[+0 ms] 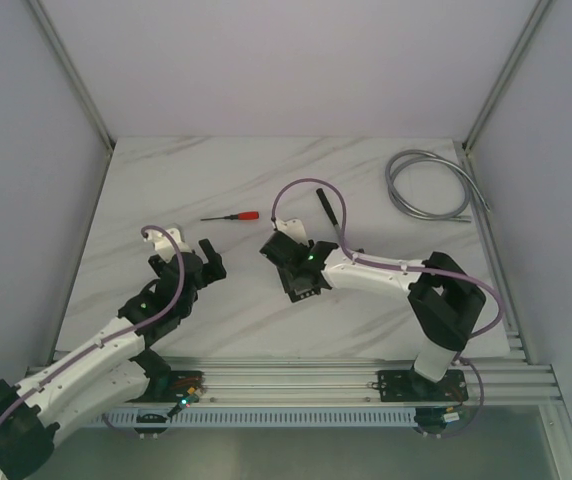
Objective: Snap on the fuse box
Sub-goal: Close the fuse box cover on the fuse box base.
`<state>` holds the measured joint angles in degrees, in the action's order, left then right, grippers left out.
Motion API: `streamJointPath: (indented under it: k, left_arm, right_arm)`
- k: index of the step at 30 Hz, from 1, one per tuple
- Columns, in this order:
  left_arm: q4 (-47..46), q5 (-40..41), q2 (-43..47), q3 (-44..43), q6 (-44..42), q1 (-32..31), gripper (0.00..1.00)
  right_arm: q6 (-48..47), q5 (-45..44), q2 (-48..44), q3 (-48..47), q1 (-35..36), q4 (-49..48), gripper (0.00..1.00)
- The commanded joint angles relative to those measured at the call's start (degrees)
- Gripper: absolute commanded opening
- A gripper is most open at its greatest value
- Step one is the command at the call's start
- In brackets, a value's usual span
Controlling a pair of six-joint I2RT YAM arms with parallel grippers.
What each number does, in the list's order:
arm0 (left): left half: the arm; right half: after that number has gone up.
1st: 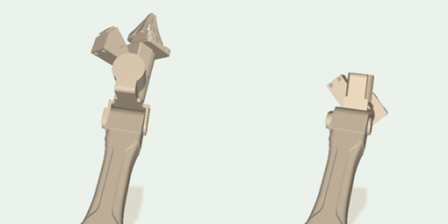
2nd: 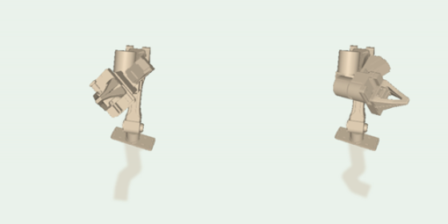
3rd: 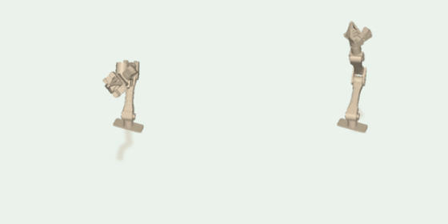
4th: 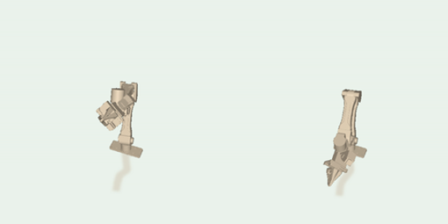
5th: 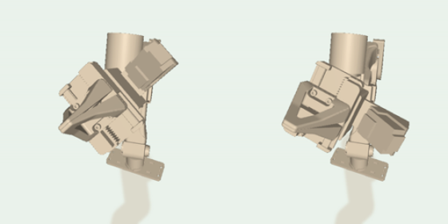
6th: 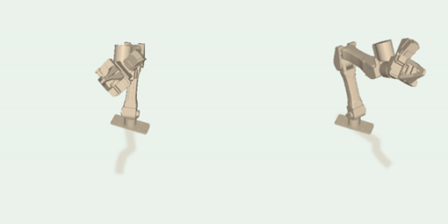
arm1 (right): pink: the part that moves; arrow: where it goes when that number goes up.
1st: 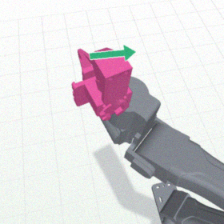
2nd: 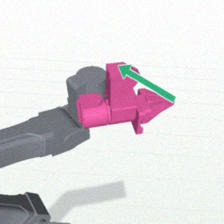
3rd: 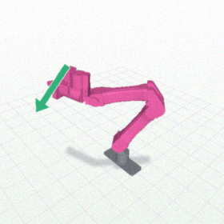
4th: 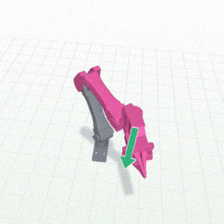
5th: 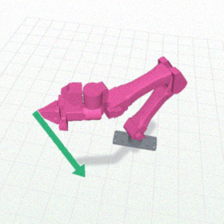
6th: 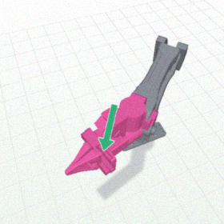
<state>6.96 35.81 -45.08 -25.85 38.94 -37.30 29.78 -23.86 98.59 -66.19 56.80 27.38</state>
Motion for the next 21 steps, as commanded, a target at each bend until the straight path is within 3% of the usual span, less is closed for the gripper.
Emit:
streamJointPath:
  k: [1,13,16,21]
  left_arm:
    - [0.4,0.2,-0.3,0.4,0.1,0.3,1.00]
    - [0.3,-0.1,-1.5,0.2,0.2,0.3,1.00]
    - [0.1,-0.9,-1.9,0.1,0.1,0.3,1.00]
    - [-1.4,-4.8,-4.6,-0.6,-0.8,0.3,1.00]
  right_arm:
    - [-0.8,-1.7,1.8,-1.1,0.3,-0.8,0.47]
    - [-2.4,1.3,1.2,-0.9,-1.1,-0.1,0.66]
    - [-1.8,1.6,-1.3,0.8,-1.4,0.0,0.77]
    - [-1.3,4.5,-6.4,4.6,-3.5,-2.5,0.79]
